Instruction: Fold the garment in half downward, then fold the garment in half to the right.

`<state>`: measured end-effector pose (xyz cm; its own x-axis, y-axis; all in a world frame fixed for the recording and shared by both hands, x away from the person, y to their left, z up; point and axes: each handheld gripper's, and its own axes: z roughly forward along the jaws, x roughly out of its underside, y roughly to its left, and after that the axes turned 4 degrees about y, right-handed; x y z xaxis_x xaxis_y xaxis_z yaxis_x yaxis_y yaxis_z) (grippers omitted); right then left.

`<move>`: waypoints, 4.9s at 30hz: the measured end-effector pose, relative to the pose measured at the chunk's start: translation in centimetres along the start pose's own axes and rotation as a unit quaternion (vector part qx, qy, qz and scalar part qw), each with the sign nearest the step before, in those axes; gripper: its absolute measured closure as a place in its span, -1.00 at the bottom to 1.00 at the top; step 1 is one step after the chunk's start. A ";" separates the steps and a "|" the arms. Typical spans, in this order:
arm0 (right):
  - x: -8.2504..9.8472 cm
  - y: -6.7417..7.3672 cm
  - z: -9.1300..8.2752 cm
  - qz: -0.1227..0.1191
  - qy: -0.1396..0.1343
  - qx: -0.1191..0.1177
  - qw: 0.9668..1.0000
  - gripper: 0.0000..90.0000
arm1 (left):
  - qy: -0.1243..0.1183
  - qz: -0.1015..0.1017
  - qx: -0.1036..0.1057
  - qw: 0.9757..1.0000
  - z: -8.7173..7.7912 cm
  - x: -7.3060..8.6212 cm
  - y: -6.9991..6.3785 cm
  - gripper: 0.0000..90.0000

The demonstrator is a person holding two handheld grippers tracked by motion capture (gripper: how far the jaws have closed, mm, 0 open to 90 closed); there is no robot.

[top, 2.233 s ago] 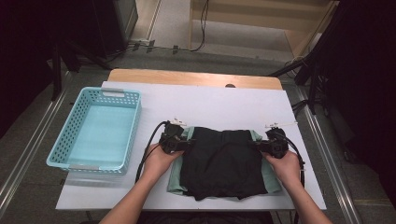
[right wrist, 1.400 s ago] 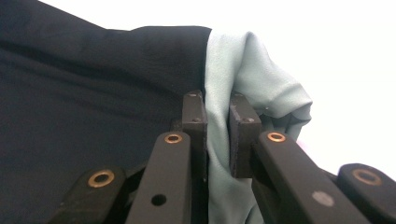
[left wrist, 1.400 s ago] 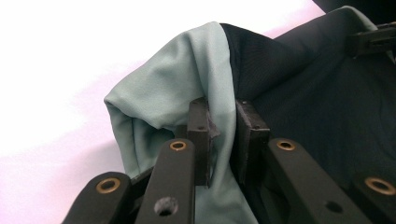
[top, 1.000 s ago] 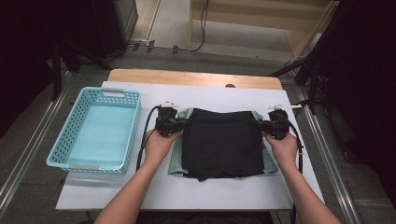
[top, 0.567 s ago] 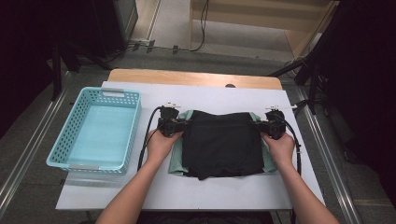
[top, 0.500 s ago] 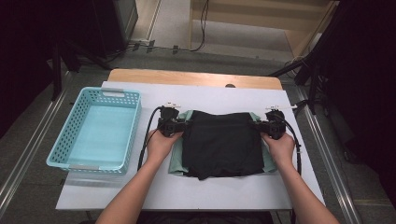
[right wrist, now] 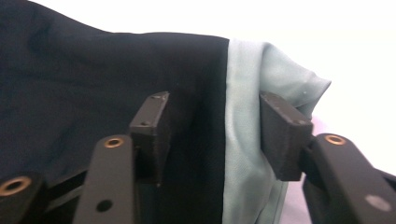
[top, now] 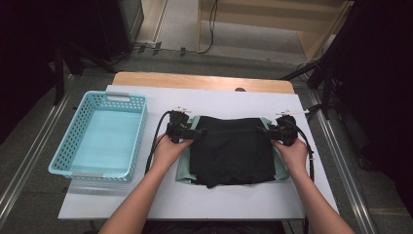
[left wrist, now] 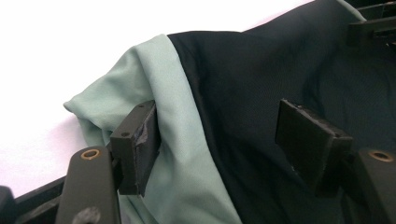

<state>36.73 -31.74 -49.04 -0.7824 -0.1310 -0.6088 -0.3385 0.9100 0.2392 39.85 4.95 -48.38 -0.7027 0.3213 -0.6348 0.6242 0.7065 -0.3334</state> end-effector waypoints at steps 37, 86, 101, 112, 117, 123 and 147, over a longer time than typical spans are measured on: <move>0.1 3.4 -3.1 -0.051 0.000 -0.047 0.998 -0.24 | 0.022 0.047 0.010 0.999 -4.8 0.1 -2.3 -0.30; -0.1 7.3 -1.4 -0.105 0.023 -0.087 0.990 -0.26 | 0.056 0.093 0.027 0.994 -7.0 4.7 -4.2 -0.30; -0.4 8.5 -0.8 -0.119 0.029 -0.099 0.988 -0.26 | 0.064 0.095 0.025 0.993 -7.1 5.5 -4.3 -0.29; -0.5 9.4 -0.4 -0.128 0.032 -0.106 0.986 -0.26 | 0.073 0.100 0.023 0.992 -7.2 6.4 -4.3 -0.29; -0.7 10.1 -0.1 -0.137 0.034 -0.108 0.984 -0.26 | 0.082 0.101 0.019 0.991 -7.3 7.1 -4.3 -0.29; -0.7 10.5 0.1 -0.139 0.035 -0.112 0.983 -0.26 | 0.090 0.104 0.016 0.990 -7.3 7.8 -4.2 -0.29; -0.7 12.7 1.1 -0.148 0.040 -0.122 0.981 -0.26 | 0.105 0.135 -0.024 0.985 -6.4 10.6 -3.5 -0.22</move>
<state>33.54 -19.67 -46.41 -0.6662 -0.4152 -0.6196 -0.6645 0.7076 0.2403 28.07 9.96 -49.48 -0.5723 0.6211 -0.5354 0.7845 0.6047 -0.1371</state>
